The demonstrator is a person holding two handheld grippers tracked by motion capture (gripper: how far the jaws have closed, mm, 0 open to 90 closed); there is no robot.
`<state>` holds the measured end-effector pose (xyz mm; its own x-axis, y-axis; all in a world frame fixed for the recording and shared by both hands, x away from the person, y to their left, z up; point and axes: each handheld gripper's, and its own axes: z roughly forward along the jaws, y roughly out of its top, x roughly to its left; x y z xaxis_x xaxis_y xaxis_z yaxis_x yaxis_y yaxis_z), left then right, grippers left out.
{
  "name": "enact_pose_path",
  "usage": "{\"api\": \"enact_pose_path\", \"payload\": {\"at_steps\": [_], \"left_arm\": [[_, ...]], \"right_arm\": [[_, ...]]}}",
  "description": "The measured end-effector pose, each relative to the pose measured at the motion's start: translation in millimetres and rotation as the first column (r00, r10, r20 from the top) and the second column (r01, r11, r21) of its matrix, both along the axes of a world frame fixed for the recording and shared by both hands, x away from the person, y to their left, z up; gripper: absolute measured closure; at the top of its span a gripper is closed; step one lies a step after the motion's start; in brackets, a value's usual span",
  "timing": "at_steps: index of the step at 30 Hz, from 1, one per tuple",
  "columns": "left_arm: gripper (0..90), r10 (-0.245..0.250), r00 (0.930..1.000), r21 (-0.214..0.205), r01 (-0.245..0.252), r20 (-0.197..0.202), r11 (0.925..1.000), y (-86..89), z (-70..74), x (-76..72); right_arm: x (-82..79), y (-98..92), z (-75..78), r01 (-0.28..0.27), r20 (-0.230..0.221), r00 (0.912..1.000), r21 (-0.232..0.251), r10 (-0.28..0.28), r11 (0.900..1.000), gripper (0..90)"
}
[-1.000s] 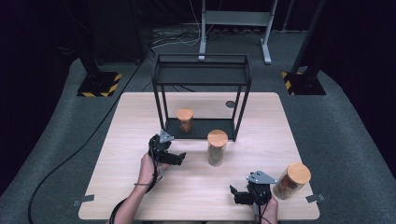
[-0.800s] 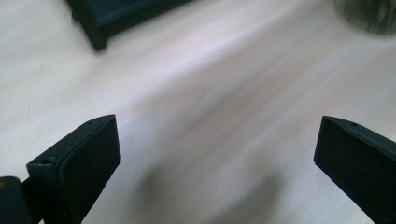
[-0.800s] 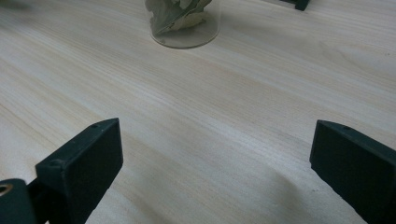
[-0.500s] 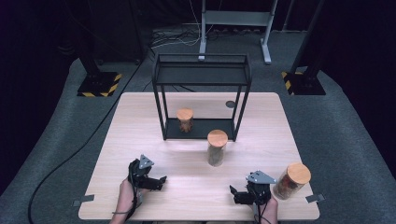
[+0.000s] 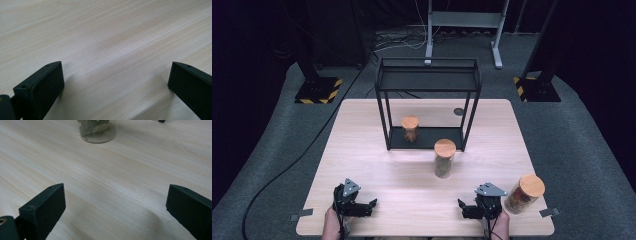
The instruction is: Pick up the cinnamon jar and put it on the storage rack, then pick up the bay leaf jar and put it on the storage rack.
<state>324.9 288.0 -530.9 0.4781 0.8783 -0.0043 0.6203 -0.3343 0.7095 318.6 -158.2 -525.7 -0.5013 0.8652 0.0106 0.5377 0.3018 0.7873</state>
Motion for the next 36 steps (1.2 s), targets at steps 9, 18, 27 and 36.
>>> {"api": "enact_pose_path", "payload": {"at_steps": [9, 18, 27, 36], "left_arm": [[0.0, 0.018, 0.9998, -0.002, -0.018, 0.001, 0.9998, -0.4, -0.1, 0.8], [0.0, 0.022, 0.9998, -0.001, -0.022, 0.001, 0.9998, -0.5, -0.1, 1.1], [0.0, 0.023, 0.9997, 0.0, -0.023, 0.001, 0.9997, -0.5, -0.1, 1.1], [0.0, 0.028, 0.9996, -0.001, -0.028, 0.001, 0.9996, -0.7, -0.1, 1.1]], "right_arm": [[0.1, -0.4, 0.0, 0.005, -0.001, 1.0, 0.004, -0.005, 1.0, 1.6], [-0.5, -0.2, 0.1, 0.003, 0.003, 1.0, 0.003, -0.003, 1.0, 1.6], [-0.3, 0.2, 0.0, 0.013, 0.0, 0.9999, -0.001, -0.013, 0.9999, 1.2], [-1.0, 3.2, -0.3, 0.048, 0.005, 0.9988, -0.034, -0.048, 0.9983, 1.1]]}}
